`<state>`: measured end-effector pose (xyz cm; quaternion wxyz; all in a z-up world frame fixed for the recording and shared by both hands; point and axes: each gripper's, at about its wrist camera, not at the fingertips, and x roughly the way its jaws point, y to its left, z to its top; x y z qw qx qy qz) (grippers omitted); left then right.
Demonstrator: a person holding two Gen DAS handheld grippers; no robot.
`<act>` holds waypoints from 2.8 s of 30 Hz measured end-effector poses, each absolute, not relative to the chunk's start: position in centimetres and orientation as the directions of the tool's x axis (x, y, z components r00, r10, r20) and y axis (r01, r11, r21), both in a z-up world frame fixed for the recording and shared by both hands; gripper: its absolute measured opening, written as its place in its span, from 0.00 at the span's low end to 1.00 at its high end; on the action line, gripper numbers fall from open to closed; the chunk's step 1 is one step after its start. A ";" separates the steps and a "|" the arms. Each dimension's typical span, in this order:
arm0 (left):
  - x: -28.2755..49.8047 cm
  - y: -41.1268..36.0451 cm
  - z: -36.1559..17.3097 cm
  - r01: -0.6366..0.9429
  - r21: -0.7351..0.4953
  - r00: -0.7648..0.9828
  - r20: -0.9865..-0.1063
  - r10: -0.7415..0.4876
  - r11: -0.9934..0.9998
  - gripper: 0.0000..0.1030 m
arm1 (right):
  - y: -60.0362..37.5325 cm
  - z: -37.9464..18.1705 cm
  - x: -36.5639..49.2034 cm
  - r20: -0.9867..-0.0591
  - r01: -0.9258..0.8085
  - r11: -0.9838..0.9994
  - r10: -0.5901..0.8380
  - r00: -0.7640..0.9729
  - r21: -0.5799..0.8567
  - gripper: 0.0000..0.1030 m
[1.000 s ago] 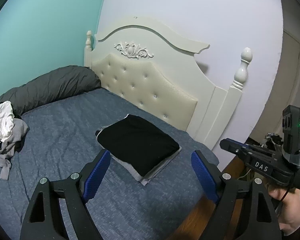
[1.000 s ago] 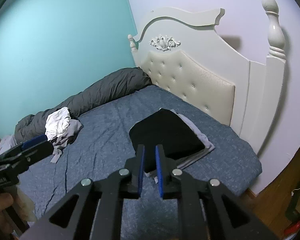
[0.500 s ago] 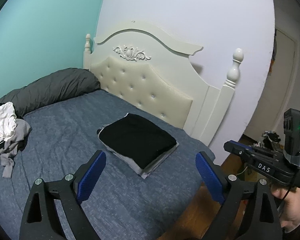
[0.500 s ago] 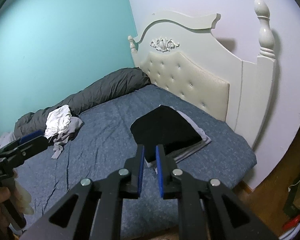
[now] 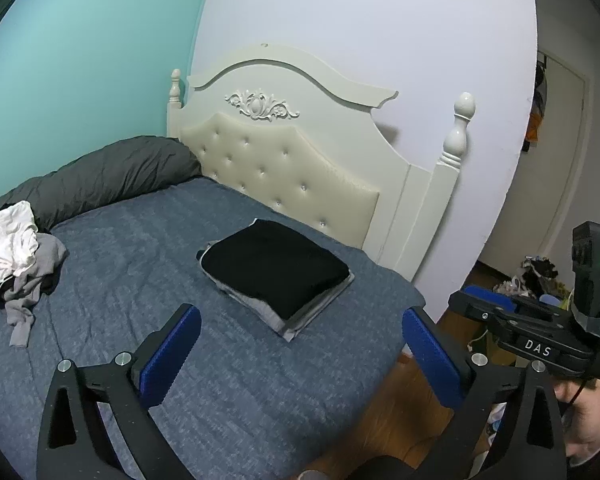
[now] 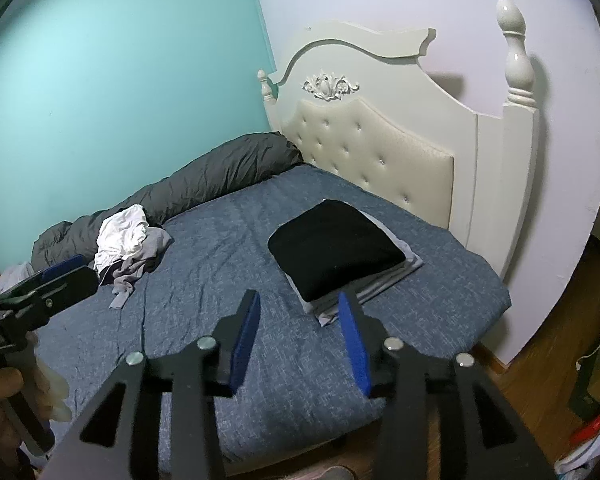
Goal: Fold clothes
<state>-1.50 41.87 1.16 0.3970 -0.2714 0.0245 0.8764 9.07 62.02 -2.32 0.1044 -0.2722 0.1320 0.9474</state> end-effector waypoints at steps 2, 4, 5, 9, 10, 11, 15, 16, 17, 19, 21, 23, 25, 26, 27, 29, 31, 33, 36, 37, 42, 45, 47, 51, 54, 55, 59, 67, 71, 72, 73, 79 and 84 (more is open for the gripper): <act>-1.2 41.5 1.1 -0.709 -0.169 -0.540 -0.494 0.682 -0.684 1.00 | 61.5 -2.3 9.4 -0.543 -0.271 -0.945 0.131 -0.829 0.185 0.46; -0.9 41.2 1.1 -0.709 -0.162 -0.545 -0.492 0.679 -0.687 1.00 | 60.9 -2.3 9.8 -0.543 -0.276 -0.945 0.142 -0.828 0.173 0.51; -0.8 41.0 1.0 -0.709 -0.158 -0.547 -0.492 0.677 -0.687 1.00 | 60.7 -2.3 9.9 -0.544 -0.277 -0.946 0.145 -0.826 0.169 0.53; -0.1 40.4 1.1 -0.713 -0.146 -0.551 -0.489 0.676 -0.686 1.00 | 59.9 -2.6 10.3 -0.552 -0.287 -0.944 0.156 -0.819 0.160 0.62; 0.1 40.3 1.0 -0.712 -0.140 -0.556 -0.488 0.673 -0.688 1.00 | 59.7 -2.6 10.4 -0.553 -0.290 -0.943 0.158 -0.818 0.160 0.66; 0.3 40.1 1.0 -0.711 -0.136 -0.559 -0.487 0.671 -0.690 1.00 | 59.6 -2.7 10.6 -0.553 -0.293 -0.943 0.160 -0.817 0.159 0.69; 0.4 39.6 0.9 -0.710 -0.149 -0.551 -0.492 0.674 -0.689 1.00 | 59.2 -2.8 11.1 -0.551 -0.298 -0.941 0.167 -0.817 0.158 0.81; 0.4 39.5 0.8 -0.711 -0.152 -0.547 -0.494 0.676 -0.686 1.00 | 59.1 -2.9 11.3 -0.548 -0.299 -0.941 0.168 -0.819 0.159 0.88; 0.5 39.4 0.8 -0.711 -0.153 -0.546 -0.493 0.677 -0.686 1.00 | 59.0 -3.0 11.6 -0.542 -0.301 -0.939 0.168 -0.823 0.167 0.91; 0.7 39.2 0.7 -0.712 -0.155 -0.546 -0.492 0.678 -0.685 1.00 | 59.0 -3.0 12.0 -0.534 -0.308 -0.935 0.173 -0.828 0.174 0.97; 1.0 39.1 0.6 -0.711 -0.154 -0.547 -0.492 0.677 -0.686 1.00 | 58.8 -3.1 12.2 -0.535 -0.318 -0.934 0.187 -0.824 0.163 0.98; 1.1 39.0 0.5 -0.708 -0.153 -0.549 -0.494 0.674 -0.690 1.00 | 58.6 -3.2 12.4 -0.533 -0.326 -0.932 0.197 -0.823 0.157 1.00; 1.3 38.9 0.4 -0.705 -0.150 -0.552 -0.497 0.669 -0.693 1.00 | 58.5 -3.2 12.7 -0.531 -0.330 -0.931 0.202 -0.823 0.157 1.00; 1.3 38.9 0.4 -0.703 -0.149 -0.554 -0.499 0.667 -0.695 1.00 | 58.4 -3.2 12.9 -0.530 -0.331 -0.930 0.201 -0.824 0.162 1.00; 1.3 38.9 0.3 -0.704 -0.150 -0.552 -0.500 0.667 -0.695 1.00 | 58.4 -3.2 12.9 -0.530 -0.331 -0.930 0.201 -0.824 0.162 1.00; 1.3 38.8 0.1 -0.700 -0.154 -0.552 -0.502 0.665 -0.697 1.00 | 58.3 -3.2 13.1 -0.531 -0.332 -0.929 0.201 -0.823 0.162 1.00; 1.3 38.7 0.0 -0.702 -0.158 -0.548 -0.502 0.669 -0.695 1.00 | 58.2 -3.3 13.2 -0.533 -0.331 -0.930 0.201 -0.822 0.161 1.00; 1.5 38.6 -0.1 -0.696 -0.152 -0.559 -0.500 0.662 -0.702 1.00 | 58.2 -3.3 13.2 -0.535 -0.329 -0.931 0.199 -0.821 0.160 1.00; 1.7 38.4 -0.1 -0.688 -0.143 -0.574 -0.492 0.654 -0.712 1.00 | 58.0 -3.3 13.4 -0.535 -0.328 -0.931 0.198 -0.821 0.158 1.00; 1.7 38.3 0.0 -0.684 -0.144 -0.578 -0.490 0.652 -0.715 1.00 | 57.9 -3.4 13.4 -0.536 -0.327 -0.932 0.199 -0.820 0.155 1.00; 1.9 38.1 0.1 -0.678 -0.149 -0.583 -0.487 0.651 -0.720 1.00 | 58.0 -3.6 13.5 -0.543 -0.332 -0.930 0.200 -0.816 0.156 1.00; 2.0 38.0 0.2 -0.676 -0.152 -0.586 -0.482 0.651 -0.721 1.00 | 58.0 -3.9 13.5 -0.549 -0.339 -0.928 0.204 -0.811 0.156 1.00; 2.1 37.9 0.2 -0.676 -0.156 -0.585 -0.480 0.653 -0.720 1.00 | 58.1 -4.1 13.5 -0.552 -0.344 -0.926 0.206 -0.808 0.158 1.00; 2.3 37.8 0.2 -0.673 -0.144 -0.591 -0.485 0.644 -0.726 1.00 | 58.1 -4.3 13.7 -0.556 -0.351 -0.923 0.210 -0.804 0.159 1.00; 2.3 37.8 0.2 -0.673 -0.139 -0.593 -0.487 0.641 -0.727 1.00 | 58.1 -4.2 13.7 -0.554 -0.353 -0.922 0.214 -0.804 0.157 1.00; 2.3 37.8 0.2 -0.674 -0.141 -0.590 -0.487 0.644 -0.725 0.99 | 58.0 -4.1 13.7 -0.553 -0.354 -0.922 0.216 -0.805 0.155 1.00; 2.4 38.0 0.0 -0.677 -0.131 -0.590 -0.492 0.641 -0.724 1.00 | 58.0 -4.0 13.8 -0.552 -0.351 -0.924 0.215 -0.806 0.154 1.00; 2.5 38.1 -0.4 -0.675 -0.122 -0.593 -0.498 0.633 -0.728 0.99 | 57.8 -3.8 13.8 -0.549 -0.344 -0.927 0.213 -0.809 0.148 1.00; 2.5 38.0 -0.4 -0.673 -0.121 -0.595 -0.498 0.631 -0.730 0.99 | 57.7 -3.9 13.8 -0.551 -0.344 -0.927 0.212 -0.807 0.148 1.00; 2.4 38.0 -0.5 -0.673 -0.121 -0.595 -0.498 0.631 -0.730 1.00 | 57.7 -4.0 13.8 -0.552 -0.345 -0.927 0.211 -0.807 0.149 1.00; 2.5 38.0 -0.5 -0.674 -0.122 -0.594 -0.498 0.632 -0.729 1.00 | 57.7 -4.0 13.8 -0.553 -0.345 -0.927 0.211 -0.806 0.149 1.00; 2.5 38.1 -0.7 -0.681 -0.122 -0.588 -0.497 0.638 -0.722 0.99 | 57.8 -4.2 13.8 -0.557 -0.346 -0.926 0.209 -0.804 0.151 1.00; 2.5 38.3 -0.8 -0.681 -0.117 -0.590 -0.497 0.637 -0.722 0.99 | 58.0 -4.3 13.7 -0.558 -0.349 -0.924 0.209 -0.803 0.155 1.00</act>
